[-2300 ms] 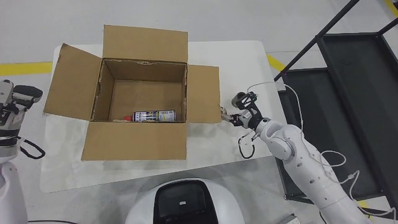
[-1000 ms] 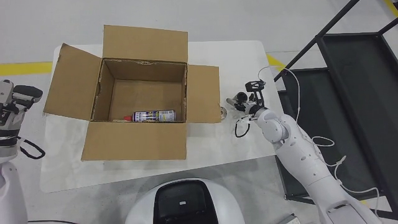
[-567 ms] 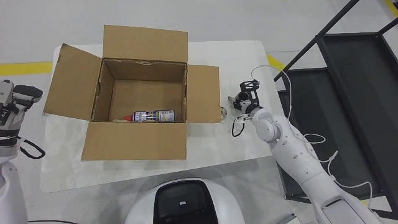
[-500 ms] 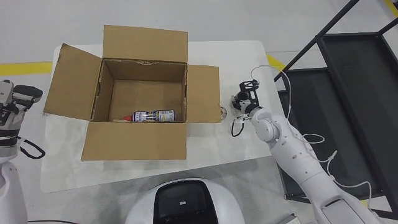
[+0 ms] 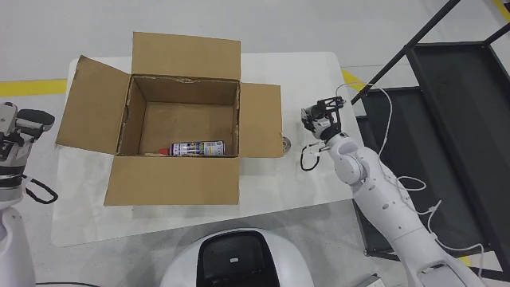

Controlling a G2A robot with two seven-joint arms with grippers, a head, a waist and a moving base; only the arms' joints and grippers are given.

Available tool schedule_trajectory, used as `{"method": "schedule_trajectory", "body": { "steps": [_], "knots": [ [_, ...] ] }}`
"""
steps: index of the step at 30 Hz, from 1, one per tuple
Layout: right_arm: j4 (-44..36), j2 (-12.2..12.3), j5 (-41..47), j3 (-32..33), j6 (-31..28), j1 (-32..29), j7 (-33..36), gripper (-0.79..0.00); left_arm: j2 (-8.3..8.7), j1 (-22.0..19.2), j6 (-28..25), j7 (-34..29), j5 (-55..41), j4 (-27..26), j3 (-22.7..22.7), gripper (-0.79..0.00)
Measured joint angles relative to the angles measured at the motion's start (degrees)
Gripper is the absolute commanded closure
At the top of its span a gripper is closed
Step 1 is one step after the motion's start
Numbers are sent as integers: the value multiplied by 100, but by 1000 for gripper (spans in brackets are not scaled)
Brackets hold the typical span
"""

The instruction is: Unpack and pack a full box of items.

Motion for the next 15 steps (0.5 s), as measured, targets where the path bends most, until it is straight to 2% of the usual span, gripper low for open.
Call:
{"method": "schedule_trajectory", "body": {
  "steps": [6,9,12,15],
  "knots": [
    [-1818,176,-129,864,102,-926,752,0,0,0,0,0,0,0,0,-785],
    [-2657,216,-221,1058,123,-1245,1278,0,0,0,0,0,0,0,0,-785],
    [-3276,229,-450,990,126,-1296,1816,0,0,0,0,0,0,0,0,-785],
    [-3556,202,-678,688,246,-1096,2286,0,0,0,0,0,0,0,0,-785]
  ]
}}
